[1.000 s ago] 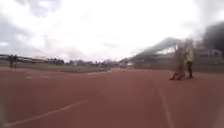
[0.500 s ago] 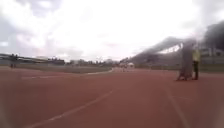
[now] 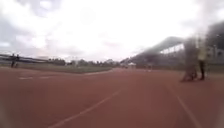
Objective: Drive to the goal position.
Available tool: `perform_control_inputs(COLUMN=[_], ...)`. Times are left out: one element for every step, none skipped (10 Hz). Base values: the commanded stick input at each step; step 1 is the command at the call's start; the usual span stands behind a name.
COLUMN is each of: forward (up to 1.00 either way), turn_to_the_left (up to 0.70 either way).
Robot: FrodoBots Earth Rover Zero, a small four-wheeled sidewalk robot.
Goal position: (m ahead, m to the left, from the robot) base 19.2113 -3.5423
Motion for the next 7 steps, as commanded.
perform_control_inputs(forward=[0.7, 0.7, 0.7, 0.7, 0.7, 0.7, 0.7], turn_to_the_left=[0.0, 0.0, 0.0, 0.0, 0.0, 0.0, 0.0])
